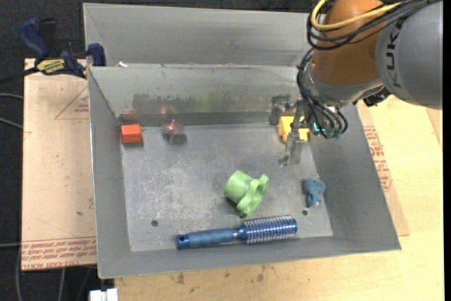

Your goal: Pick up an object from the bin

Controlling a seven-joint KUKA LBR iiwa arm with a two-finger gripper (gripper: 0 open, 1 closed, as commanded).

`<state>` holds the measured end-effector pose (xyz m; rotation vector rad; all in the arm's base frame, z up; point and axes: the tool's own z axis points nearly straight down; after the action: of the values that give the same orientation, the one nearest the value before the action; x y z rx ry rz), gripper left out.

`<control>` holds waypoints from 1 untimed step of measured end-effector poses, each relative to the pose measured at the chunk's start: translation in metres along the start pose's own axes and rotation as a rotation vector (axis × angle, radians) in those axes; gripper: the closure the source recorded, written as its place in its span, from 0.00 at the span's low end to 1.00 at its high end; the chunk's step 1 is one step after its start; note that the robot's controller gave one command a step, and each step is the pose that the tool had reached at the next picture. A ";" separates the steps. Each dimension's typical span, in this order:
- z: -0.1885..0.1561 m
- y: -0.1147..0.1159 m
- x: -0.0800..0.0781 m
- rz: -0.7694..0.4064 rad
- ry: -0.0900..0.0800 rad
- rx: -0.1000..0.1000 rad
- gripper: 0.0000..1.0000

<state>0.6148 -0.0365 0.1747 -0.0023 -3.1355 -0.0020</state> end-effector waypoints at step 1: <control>0.101 0.056 0.039 -0.408 -0.003 0.000 0.00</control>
Offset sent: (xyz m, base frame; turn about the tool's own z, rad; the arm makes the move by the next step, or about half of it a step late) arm -0.0383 0.0541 -0.0989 -0.4097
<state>0.5755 0.0194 0.0739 0.6342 -3.0742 -0.0045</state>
